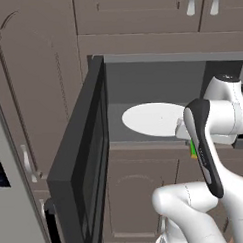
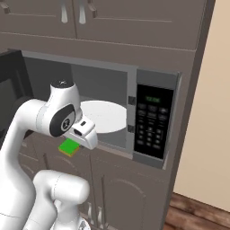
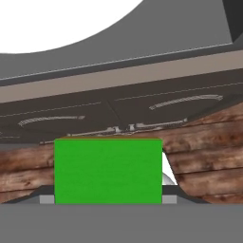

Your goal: Place the sponge inside the microwave to prepare for sanitizing.

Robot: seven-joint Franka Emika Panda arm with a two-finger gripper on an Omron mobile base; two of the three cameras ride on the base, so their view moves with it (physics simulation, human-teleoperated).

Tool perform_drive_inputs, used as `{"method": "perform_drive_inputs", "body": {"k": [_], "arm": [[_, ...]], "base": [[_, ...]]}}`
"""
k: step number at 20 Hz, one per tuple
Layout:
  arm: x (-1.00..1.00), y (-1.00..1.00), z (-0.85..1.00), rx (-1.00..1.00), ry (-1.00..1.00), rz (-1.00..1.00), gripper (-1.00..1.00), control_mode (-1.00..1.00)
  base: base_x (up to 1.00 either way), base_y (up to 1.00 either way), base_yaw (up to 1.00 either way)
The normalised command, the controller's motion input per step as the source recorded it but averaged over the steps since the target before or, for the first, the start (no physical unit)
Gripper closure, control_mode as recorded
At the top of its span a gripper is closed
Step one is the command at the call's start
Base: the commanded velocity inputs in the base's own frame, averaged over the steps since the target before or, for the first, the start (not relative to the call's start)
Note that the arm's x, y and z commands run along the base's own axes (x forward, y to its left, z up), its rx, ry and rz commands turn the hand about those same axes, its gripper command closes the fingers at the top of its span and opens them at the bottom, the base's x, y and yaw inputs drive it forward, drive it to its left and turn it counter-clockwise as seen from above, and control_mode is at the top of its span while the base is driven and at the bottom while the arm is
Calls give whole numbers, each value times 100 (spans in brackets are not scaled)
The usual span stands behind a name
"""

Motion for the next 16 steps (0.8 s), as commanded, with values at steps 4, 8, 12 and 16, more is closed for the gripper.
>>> {"method": "perform_drive_inputs", "body": {"k": [4, 8, 12, 16], "arm": [[0, 0, 0, 0, 0, 0, 100, 100], [0, 0, 0, 0, 0, 0, 100, 100], [0, 0, 0, 0, 0, 0, 100, 100], [0, 0, 0, 0, 0, 0, 100, 100]], "base": [[52, 0, -5], [28, 0, -1], [31, 5, -7], [10, 3, -2]]}}
